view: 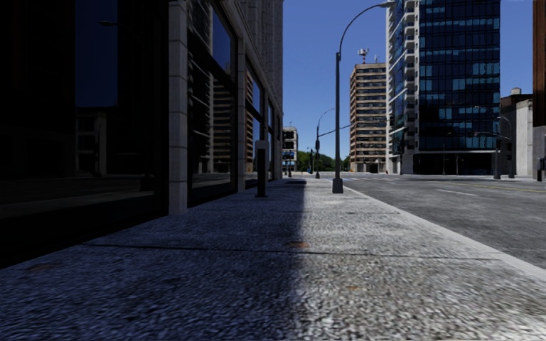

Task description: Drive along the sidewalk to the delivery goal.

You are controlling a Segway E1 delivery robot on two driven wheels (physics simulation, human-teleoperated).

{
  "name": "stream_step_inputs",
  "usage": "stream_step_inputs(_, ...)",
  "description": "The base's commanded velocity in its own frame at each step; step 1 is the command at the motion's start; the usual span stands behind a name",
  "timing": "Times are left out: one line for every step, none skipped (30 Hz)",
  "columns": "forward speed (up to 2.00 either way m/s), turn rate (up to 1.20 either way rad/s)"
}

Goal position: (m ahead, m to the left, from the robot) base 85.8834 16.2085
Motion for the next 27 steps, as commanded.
stream_step_inputs(2.00,-0.25)
stream_step_inputs(2.00,-0.25)
stream_step_inputs(2.00,-0.25)
stream_step_inputs(2.00,-0.25)
stream_step_inputs(2.00,-0.25)
stream_step_inputs(2.00,-0.25)
stream_step_inputs(2.00,-0.25)
stream_step_inputs(2.00,-0.25)
stream_step_inputs(2.00,-0.25)
stream_step_inputs(2.00,-0.25)
stream_step_inputs(2.00,-0.25)
stream_step_inputs(2.00,-0.25)
stream_step_inputs(2.00,-0.25)
stream_step_inputs(2.00,-0.25)
stream_step_inputs(2.00,-0.25)
stream_step_inputs(2.00,-0.25)
stream_step_inputs(2.00,-0.25)
stream_step_inputs(2.00,-0.25)
stream_step_inputs(2.00,-0.25)
stream_step_inputs(2.00,-0.25)
stream_step_inputs(2.00,-0.25)
stream_step_inputs(2.00,-0.25)
stream_step_inputs(2.00,-0.25)
stream_step_inputs(2.00,-0.25)
stream_step_inputs(2.00,-0.23)
stream_step_inputs(2.00,-0.11)
stream_step_inputs(2.00,-0.07)
